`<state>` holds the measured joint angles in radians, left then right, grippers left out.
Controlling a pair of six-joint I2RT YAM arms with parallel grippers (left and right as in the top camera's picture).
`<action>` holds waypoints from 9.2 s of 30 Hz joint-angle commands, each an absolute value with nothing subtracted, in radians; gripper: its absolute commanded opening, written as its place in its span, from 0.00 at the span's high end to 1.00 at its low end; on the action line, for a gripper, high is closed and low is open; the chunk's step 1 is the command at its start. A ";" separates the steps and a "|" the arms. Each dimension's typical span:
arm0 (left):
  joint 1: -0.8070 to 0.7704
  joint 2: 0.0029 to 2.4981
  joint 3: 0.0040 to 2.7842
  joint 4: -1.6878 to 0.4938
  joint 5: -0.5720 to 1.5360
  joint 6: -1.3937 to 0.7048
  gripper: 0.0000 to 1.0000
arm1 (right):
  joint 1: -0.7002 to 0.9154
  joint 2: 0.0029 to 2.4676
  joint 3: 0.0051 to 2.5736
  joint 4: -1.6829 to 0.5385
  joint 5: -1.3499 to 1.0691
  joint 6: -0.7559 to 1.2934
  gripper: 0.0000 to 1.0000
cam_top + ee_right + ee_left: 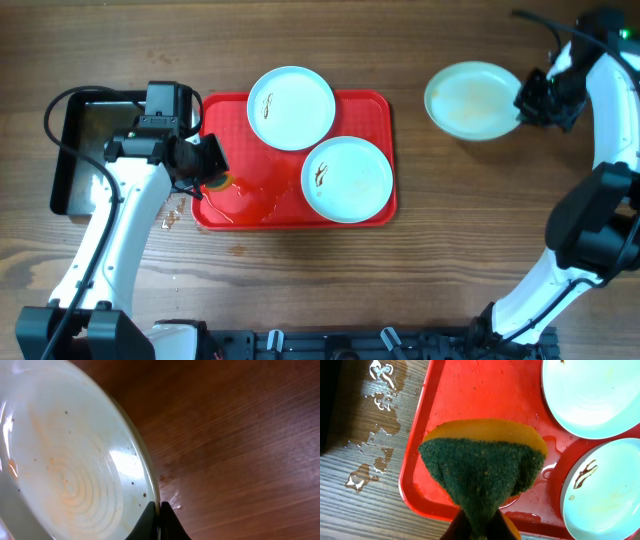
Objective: Clean dirty plates on tray and stack at the side
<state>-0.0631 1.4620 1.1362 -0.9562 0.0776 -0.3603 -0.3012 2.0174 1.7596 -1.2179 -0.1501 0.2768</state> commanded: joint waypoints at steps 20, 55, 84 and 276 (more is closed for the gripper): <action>-0.060 1.448 1.143 -0.918 0.094 -0.348 0.96 | -0.121 2.004 1.872 -1.311 -0.506 0.123 0.28; -0.060 1.448 1.143 -0.913 0.101 -0.347 0.96 | 0.452 2.353 1.871 -0.758 -0.184 0.809 0.65; -0.060 1.448 1.143 -0.909 0.063 -0.344 0.96 | 0.600 2.353 1.870 -0.748 -0.293 0.658 0.96; -0.004 1.493 1.176 -1.018 0.250 -0.397 0.96 | 0.308 1.958 1.623 -1.321 -0.192 0.958 0.45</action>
